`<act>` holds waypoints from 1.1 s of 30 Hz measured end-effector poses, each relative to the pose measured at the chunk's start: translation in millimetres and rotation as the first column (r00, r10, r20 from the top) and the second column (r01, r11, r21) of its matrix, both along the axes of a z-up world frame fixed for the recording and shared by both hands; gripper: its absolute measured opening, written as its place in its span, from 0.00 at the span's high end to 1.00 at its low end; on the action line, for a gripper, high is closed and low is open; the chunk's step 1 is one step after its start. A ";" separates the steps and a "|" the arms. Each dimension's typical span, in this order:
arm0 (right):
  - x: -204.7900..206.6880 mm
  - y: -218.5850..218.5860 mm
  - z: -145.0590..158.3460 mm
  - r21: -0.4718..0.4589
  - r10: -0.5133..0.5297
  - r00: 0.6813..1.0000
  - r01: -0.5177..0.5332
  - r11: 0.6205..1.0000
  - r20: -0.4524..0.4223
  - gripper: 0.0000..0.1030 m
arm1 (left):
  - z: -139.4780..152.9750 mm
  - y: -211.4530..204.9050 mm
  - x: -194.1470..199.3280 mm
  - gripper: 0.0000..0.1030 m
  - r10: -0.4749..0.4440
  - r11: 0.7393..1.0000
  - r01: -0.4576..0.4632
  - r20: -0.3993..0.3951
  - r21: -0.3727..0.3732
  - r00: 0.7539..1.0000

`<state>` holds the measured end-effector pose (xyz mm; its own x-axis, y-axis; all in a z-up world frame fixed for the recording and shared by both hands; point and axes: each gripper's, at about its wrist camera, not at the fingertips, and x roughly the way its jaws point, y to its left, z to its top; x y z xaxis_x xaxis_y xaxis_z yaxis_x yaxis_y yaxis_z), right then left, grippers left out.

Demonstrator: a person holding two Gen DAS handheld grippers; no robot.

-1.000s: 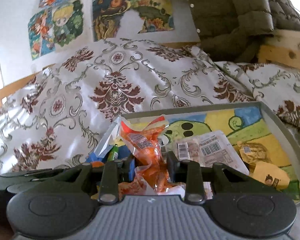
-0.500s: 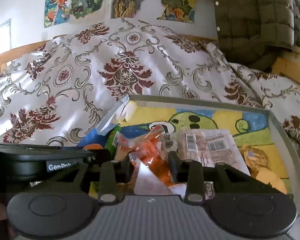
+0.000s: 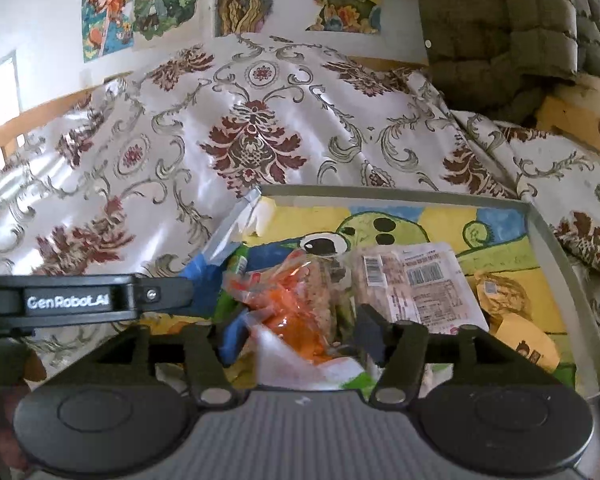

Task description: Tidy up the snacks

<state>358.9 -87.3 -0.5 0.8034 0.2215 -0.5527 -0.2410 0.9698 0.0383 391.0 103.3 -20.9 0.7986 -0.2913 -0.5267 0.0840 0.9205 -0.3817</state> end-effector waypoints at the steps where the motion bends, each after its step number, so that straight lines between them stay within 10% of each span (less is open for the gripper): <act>1: -0.8 -1.1 2.2 0.007 0.001 1.000 -0.001 1.000 -0.003 0.28 | 2.5 1.8 -2.6 0.34 0.007 1.000 -0.007 0.004 0.001 1.000; 15: -46.8 -36.3 55.2 0.137 -0.101 0.984 0.081 0.987 0.146 0.10 | 53.9 2.1 -59.6 0.03 0.085 0.993 -0.098 0.170 0.070 0.982; 33: -185.2 -74.3 87.0 0.160 -0.158 0.941 0.113 0.981 0.301 0.00 | 88.5 -17.9 -204.2 0.01 0.100 0.978 -0.157 0.360 0.134 0.927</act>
<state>173.7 -161.6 86.5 0.9576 0.1549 -0.2428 -0.1290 0.9845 0.1189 186.7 85.4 67.6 0.9651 -0.1102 -0.2375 0.0628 0.9781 -0.1986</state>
